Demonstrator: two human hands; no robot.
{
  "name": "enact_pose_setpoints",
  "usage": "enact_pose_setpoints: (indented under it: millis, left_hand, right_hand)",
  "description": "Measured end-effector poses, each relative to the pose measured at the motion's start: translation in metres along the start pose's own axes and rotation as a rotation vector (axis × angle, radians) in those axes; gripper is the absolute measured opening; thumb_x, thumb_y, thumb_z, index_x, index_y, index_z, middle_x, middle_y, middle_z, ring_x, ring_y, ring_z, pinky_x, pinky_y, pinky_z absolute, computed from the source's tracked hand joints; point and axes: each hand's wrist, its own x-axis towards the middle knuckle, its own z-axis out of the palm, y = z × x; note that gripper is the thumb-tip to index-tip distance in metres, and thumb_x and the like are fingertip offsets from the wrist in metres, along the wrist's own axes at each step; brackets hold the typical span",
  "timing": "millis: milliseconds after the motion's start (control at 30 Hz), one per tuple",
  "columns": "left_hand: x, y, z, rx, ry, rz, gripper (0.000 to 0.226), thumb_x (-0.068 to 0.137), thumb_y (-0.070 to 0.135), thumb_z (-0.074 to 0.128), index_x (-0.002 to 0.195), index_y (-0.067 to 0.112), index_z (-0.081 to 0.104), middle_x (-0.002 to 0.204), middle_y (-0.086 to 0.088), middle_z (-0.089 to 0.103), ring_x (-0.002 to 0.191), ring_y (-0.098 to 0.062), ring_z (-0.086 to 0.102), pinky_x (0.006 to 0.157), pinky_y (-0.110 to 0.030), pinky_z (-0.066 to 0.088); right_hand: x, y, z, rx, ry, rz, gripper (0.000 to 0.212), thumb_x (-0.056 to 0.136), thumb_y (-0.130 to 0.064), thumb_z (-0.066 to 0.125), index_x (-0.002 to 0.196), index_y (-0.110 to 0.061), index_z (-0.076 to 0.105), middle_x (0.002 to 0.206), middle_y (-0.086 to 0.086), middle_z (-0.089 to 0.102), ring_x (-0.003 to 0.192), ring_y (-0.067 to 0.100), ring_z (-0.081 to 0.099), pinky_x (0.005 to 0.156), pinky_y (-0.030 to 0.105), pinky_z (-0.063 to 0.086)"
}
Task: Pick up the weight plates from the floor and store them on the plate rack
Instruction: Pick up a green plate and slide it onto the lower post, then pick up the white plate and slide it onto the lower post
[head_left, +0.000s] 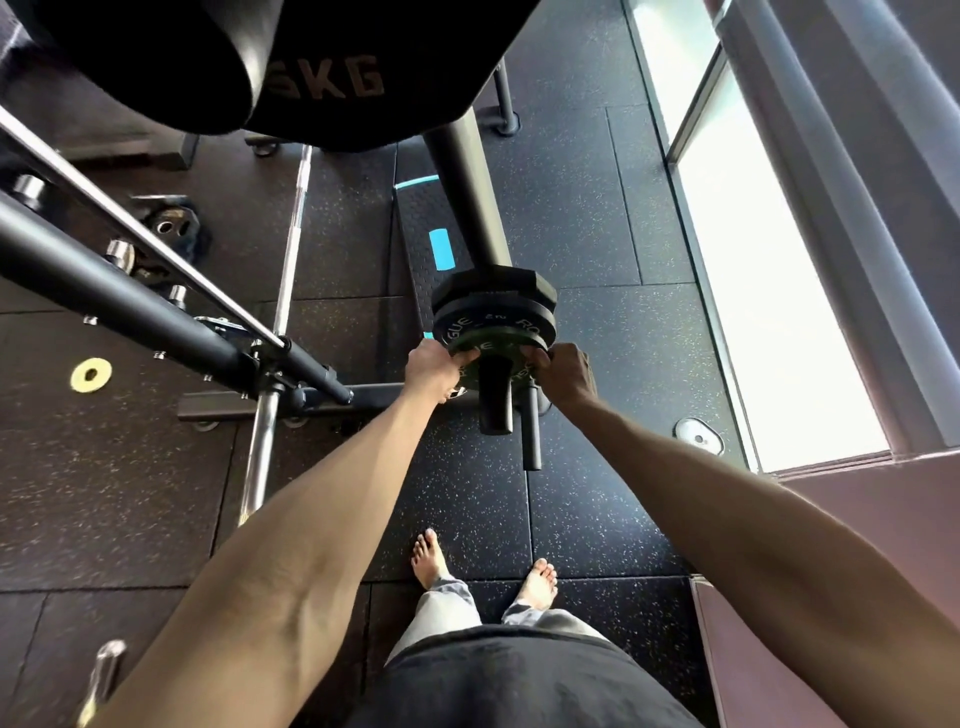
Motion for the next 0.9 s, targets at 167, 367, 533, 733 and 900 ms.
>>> enact_pose_setpoints:
  millis: [167,367,533,733,900]
  left_hand:
    - [0.011,0.017,0.004,-0.094,-0.031,-0.009,0.052,0.089,0.043,0.069,0.115,-0.001,0.063,0.116,-0.026,0.067,0.11,-0.044,0.063,0.088,-0.051,0.054]
    - [0.017,0.018,0.003,-0.05,-0.071,0.006,0.054,0.092,0.046,0.062,0.121,0.0,0.061,0.123,-0.028,0.063,0.115,-0.045,0.06,0.094,-0.051,0.054]
    - [-0.004,0.005,-0.001,0.185,-0.028,0.094,0.061,0.096,0.053,0.052,0.11,-0.005,0.063,0.106,-0.021,0.07,0.095,-0.038,0.069,0.086,-0.045,0.057]
    - [-0.032,-0.047,-0.028,0.445,-0.03,0.069,0.035,0.097,0.04,0.053,0.095,0.007,0.063,0.095,-0.015,0.071,0.086,-0.031,0.069,0.075,-0.039,0.054]
    - [-0.05,-0.122,-0.073,0.49,-0.065,0.022,0.037,0.095,0.041,0.052,0.071,0.012,0.053,0.082,-0.014,0.07,0.07,-0.028,0.064,0.074,-0.04,0.055]
  right_hand:
    - [0.014,-0.023,-0.004,0.044,-0.088,0.037,0.047,0.1,-0.044,0.05,0.091,0.0,0.066,0.081,0.011,0.058,0.078,0.028,0.057,0.069,0.033,0.038]
    - [0.016,-0.028,-0.013,-0.006,-0.186,0.018,0.043,0.1,-0.047,0.045,0.098,-0.007,0.061,0.093,0.015,0.063,0.093,0.039,0.066,0.083,0.044,0.053]
    - [-0.007,-0.037,-0.018,-0.208,-0.128,-0.106,0.029,0.096,-0.039,0.048,0.09,-0.016,0.063,0.092,0.012,0.066,0.088,0.031,0.062,0.074,0.035,0.048]
    - [-0.046,-0.067,0.012,-0.365,-0.281,-0.387,0.025,0.094,-0.035,0.054,0.074,-0.022,0.053,0.076,0.003,0.061,0.073,0.027,0.059,0.066,0.031,0.042]
    - [-0.079,-0.097,0.069,-0.521,-0.434,-0.527,0.026,0.096,-0.033,0.052,0.097,-0.01,0.064,0.097,0.013,0.07,0.09,0.031,0.065,0.081,0.039,0.053]
